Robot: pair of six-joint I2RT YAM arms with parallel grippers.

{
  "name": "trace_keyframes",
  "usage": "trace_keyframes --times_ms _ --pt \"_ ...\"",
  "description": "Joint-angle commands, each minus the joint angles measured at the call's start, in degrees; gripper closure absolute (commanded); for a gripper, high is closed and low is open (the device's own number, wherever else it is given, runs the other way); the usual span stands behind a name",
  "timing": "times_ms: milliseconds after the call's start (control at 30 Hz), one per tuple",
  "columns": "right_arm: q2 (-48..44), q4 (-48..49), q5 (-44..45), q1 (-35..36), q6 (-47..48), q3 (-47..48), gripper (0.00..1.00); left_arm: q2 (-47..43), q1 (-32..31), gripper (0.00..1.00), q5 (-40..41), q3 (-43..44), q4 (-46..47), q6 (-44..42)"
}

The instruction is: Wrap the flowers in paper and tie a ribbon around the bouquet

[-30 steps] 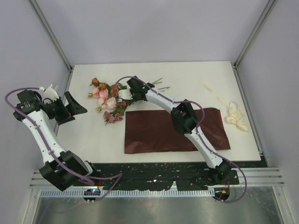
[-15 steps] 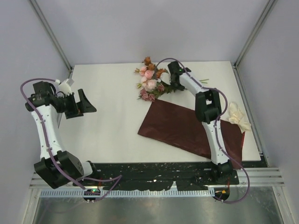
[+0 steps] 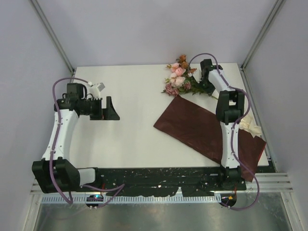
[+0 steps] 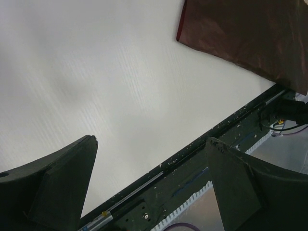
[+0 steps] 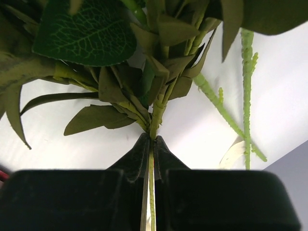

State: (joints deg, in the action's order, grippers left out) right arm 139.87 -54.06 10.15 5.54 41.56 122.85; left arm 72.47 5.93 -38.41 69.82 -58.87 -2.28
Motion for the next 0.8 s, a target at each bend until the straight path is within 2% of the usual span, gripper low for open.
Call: trace_keyframes --times_ms 0,67,100,133,167,200,267,400,567,767 --pt "-2.8 -3.4 -0.8 -3.7 -3.5 0.2 0.94 -0.9 -5.4 0.03 -0.9 -6.1 14.4 5.6" --pt "-4.8 -4.6 -4.3 -4.0 -3.7 -0.8 0.8 -0.7 -9.1 0.05 -2.7 -9.4 23.4 8.3" --pt "-5.8 -5.5 -7.6 -4.0 -4.3 -1.0 0.57 -0.1 -10.2 0.06 -3.5 -10.7 28.8 10.7" --pt "-7.6 -6.6 -9.3 -4.0 -5.2 -1.3 0.43 2.2 -11.6 0.07 -4.1 -11.5 32.8 13.9" --pt "-8.6 -6.8 -11.9 -3.9 -5.8 -1.5 0.38 4.4 -13.2 0.08 -4.6 -11.0 36.6 15.6" --pt "-10.6 -8.0 -12.7 -3.9 -6.7 -1.5 0.21 7.6 -14.7 0.1 -4.7 -9.9 38.6 16.9" --pt "-14.0 -9.7 -14.5 -3.8 -7.5 -2.3 0.05 14.5 -17.8 0.12 -5.0 -6.4 41.7 19.3" --pt "-24.0 -11.1 -20.4 -4.3 -8.1 -10.2 0.04 27.2 -21.6 0.15 -6.6 0.8 47.0 25.3" --pt "-32.9 -14.9 -29.1 -4.3 -11.1 -22.5 0.09 39.9 -25.9 0.23 -9.6 10.3 50.2 30.1" --pt "-37.8 -14.8 -33.1 -4.3 -13.8 -32.7 0.12 48.1 -29.9 0.32 -10.8 15.5 51.7 34.9"
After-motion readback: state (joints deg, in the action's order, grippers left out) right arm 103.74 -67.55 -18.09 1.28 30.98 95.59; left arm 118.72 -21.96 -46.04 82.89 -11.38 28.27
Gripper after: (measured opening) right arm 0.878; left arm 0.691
